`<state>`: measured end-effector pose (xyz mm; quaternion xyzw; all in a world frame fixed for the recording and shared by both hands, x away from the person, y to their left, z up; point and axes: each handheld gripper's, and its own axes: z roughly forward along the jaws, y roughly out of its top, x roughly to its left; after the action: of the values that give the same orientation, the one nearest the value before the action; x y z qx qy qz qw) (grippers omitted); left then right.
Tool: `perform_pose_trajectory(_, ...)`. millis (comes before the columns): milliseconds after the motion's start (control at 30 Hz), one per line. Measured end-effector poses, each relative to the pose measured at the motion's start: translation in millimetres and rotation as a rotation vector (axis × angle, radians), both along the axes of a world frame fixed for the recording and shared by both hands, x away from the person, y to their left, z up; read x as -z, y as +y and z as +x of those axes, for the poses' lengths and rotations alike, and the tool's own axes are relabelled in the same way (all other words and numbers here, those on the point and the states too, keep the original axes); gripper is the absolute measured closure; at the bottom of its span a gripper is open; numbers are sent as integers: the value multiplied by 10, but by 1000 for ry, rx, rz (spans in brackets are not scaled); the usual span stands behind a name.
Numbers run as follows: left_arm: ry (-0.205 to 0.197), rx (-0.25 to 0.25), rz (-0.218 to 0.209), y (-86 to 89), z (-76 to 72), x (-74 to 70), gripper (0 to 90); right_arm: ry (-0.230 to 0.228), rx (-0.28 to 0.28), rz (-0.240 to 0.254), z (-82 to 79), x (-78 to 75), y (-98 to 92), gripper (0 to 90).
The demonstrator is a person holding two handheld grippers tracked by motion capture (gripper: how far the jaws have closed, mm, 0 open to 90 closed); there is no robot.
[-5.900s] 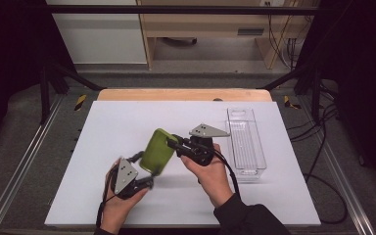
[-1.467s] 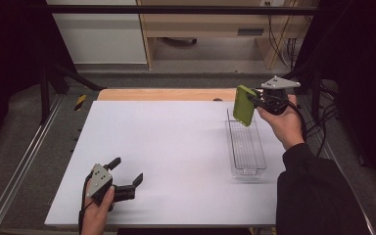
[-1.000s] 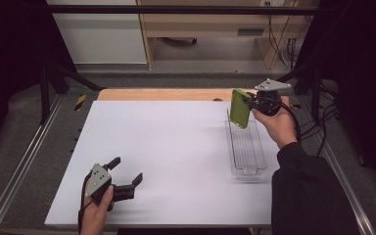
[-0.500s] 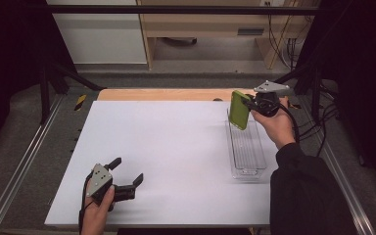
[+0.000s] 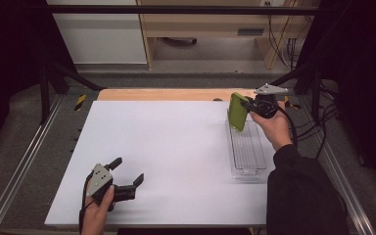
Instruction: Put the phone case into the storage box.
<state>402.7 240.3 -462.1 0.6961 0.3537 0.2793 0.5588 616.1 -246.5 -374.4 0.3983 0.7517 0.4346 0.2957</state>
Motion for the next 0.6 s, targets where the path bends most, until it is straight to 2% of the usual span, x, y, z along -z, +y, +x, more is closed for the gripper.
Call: perform_pose_trajectory(600,1,5,-1,-9,3,5,28,-19,2,7,29,90,-28,764)
